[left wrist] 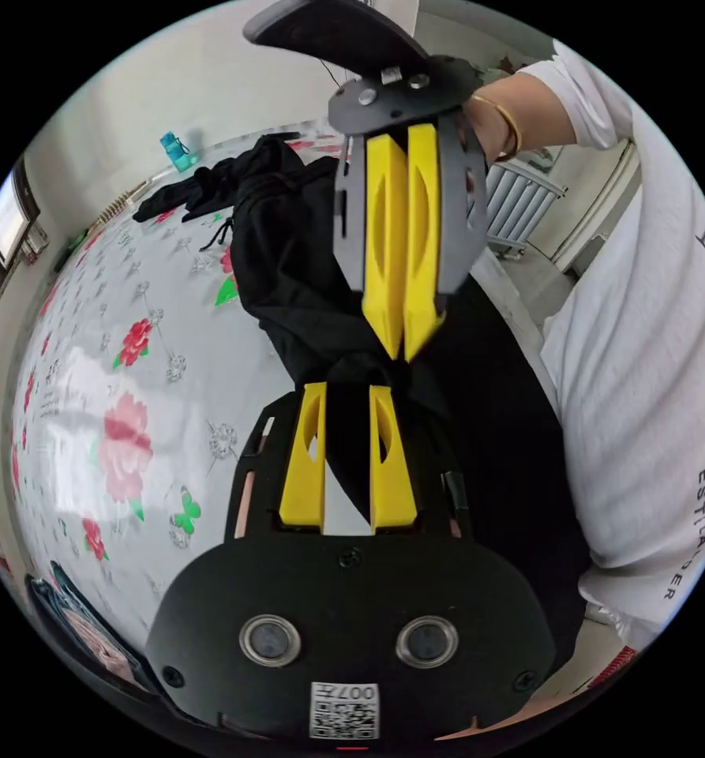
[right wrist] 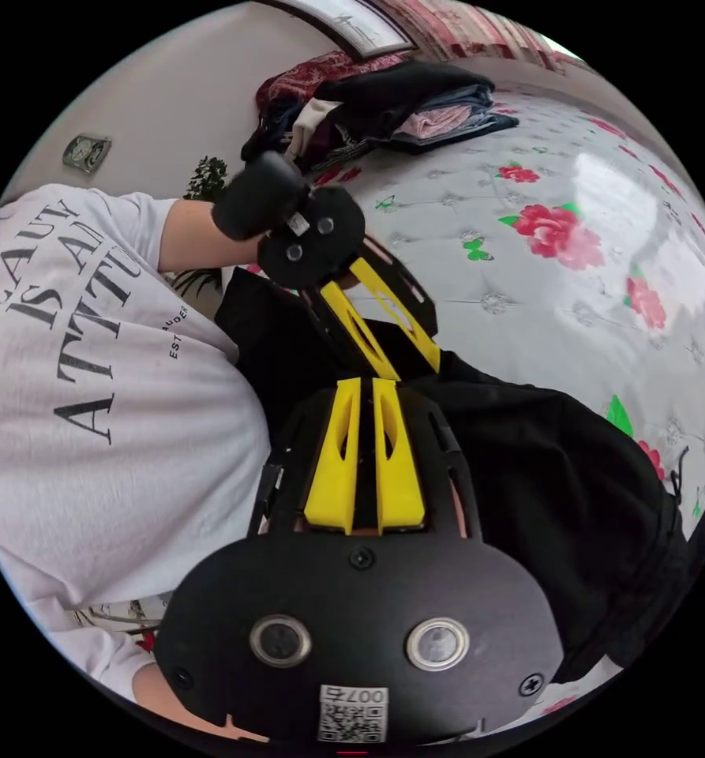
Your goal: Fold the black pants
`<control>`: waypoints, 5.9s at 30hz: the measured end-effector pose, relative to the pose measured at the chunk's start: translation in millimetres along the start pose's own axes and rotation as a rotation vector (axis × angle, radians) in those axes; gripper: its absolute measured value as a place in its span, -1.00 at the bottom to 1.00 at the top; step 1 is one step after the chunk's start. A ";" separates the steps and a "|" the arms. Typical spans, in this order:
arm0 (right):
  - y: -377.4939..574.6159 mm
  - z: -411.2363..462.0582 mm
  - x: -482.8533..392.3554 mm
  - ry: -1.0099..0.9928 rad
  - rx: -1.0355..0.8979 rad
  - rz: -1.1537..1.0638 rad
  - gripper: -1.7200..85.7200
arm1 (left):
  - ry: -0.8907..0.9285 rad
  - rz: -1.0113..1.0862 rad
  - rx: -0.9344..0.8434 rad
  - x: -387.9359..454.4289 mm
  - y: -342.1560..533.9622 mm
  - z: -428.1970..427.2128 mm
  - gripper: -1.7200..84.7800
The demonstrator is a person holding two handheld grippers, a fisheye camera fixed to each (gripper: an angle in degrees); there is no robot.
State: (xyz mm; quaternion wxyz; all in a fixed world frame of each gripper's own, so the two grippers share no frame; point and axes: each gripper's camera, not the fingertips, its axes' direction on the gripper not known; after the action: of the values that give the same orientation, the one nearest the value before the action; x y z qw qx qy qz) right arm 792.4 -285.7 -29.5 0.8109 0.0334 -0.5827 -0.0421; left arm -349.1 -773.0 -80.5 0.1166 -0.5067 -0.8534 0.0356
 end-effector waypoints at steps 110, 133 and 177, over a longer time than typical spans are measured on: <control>-115.4 84.7 -20.8 0.504 -0.460 -0.088 -0.95 | -0.409 -2.116 0.360 328.2 379.1 -49.2 -0.98; -26.5 52.9 -82.1 0.304 0.086 0.182 -0.96 | 0.010 -2.550 0.993 369.3 480.9 30.6 -0.76; 433.0 -79.8 28.7 0.183 0.973 1.262 -0.71 | 0.184 -0.909 0.305 77.5 68.8 3.8 -0.82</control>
State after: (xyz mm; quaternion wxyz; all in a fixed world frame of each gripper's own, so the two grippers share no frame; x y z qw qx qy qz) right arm 889.8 142.2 16.9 0.6209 0.0508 -0.3757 0.6861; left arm -326.7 -671.8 -83.8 0.2683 -0.0608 -0.9595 0.0606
